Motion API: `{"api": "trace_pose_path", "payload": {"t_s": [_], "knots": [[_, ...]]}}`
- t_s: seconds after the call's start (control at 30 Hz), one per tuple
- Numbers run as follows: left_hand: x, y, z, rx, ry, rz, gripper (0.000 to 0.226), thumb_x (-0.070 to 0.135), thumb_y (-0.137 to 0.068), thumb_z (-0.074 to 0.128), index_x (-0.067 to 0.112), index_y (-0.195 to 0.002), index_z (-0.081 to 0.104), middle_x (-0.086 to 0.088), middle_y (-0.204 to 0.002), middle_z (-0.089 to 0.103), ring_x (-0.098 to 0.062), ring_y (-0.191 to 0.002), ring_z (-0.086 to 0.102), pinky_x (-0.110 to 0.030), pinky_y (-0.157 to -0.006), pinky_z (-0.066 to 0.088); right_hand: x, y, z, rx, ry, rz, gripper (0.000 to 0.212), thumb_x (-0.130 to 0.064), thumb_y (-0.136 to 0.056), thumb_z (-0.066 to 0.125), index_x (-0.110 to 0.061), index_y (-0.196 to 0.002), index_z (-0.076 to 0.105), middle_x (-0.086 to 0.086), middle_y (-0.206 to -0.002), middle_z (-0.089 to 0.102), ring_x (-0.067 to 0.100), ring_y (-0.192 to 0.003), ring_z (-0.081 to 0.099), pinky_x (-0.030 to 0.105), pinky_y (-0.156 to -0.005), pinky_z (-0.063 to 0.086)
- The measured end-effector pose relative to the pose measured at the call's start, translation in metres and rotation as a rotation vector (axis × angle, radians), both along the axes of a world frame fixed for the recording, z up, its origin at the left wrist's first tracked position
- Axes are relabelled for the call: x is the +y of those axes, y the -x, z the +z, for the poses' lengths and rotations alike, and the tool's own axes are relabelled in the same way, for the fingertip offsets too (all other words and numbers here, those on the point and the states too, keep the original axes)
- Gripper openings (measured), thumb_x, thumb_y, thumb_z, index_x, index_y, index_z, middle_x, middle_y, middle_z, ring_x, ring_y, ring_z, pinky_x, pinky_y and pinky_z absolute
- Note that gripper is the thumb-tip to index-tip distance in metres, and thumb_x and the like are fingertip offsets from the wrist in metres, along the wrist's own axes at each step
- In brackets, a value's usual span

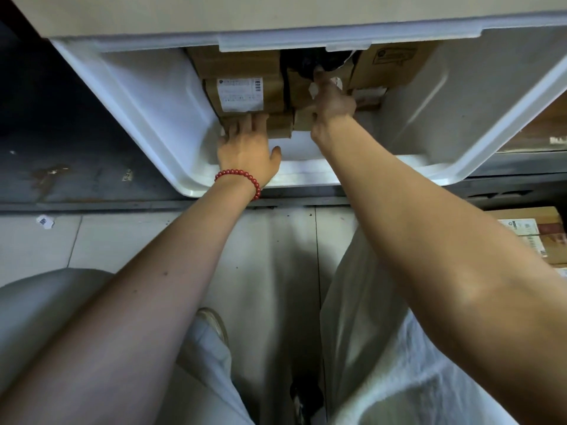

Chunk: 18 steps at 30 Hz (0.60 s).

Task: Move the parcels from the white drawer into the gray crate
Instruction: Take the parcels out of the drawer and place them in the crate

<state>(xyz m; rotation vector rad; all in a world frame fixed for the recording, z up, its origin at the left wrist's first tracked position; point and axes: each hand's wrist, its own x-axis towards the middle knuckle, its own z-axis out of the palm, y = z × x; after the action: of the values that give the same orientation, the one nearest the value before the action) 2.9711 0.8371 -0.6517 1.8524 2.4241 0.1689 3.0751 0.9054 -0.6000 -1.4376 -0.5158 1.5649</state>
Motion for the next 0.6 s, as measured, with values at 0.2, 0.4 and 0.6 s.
{"api": "trace_pose_path", "payload": {"t_s": [0.2,0.4,0.6], "knots": [[-0.002,-0.002,0.009,-0.016,-0.102,-0.030,0.065,0.033,-0.089,0.054,0.016,-0.147,0.028,-0.010,-0.151,0.028,-0.035,-0.129,0.040,-0.046,-0.097,0.038,-0.021,0.002,-0.003,0.181,-0.008,-0.138,0.031,-0.014,-0.093,0.061,0.003,-0.118,0.061,0.019,-0.128,0.060,0.029,-0.119,0.055,0.026,-0.093,0.039],[-0.010,-0.004,0.020,-0.017,-0.118,-0.031,0.074,0.034,-0.087,0.058,0.014,-0.149,0.022,-0.014,-0.152,0.027,-0.041,-0.128,0.041,-0.049,-0.097,0.039,-0.049,-0.006,-0.017,-0.174,-0.169,-0.305,0.013,-0.018,-0.091,0.064,-0.016,-0.079,0.060,0.008,-0.144,0.046,0.019,-0.133,0.043,0.026,-0.111,0.030],[-0.024,-0.012,0.035,0.024,-0.120,-0.125,0.090,0.040,-0.081,0.069,0.016,-0.151,0.017,-0.014,-0.153,0.025,-0.036,-0.134,0.036,-0.049,-0.099,0.039,-0.071,-0.037,-0.003,-0.281,-0.391,-0.180,0.009,-0.017,-0.102,0.043,-0.011,-0.096,0.042,-0.008,-0.077,0.045,-0.006,-0.064,0.046,0.008,-0.063,0.037]]}}
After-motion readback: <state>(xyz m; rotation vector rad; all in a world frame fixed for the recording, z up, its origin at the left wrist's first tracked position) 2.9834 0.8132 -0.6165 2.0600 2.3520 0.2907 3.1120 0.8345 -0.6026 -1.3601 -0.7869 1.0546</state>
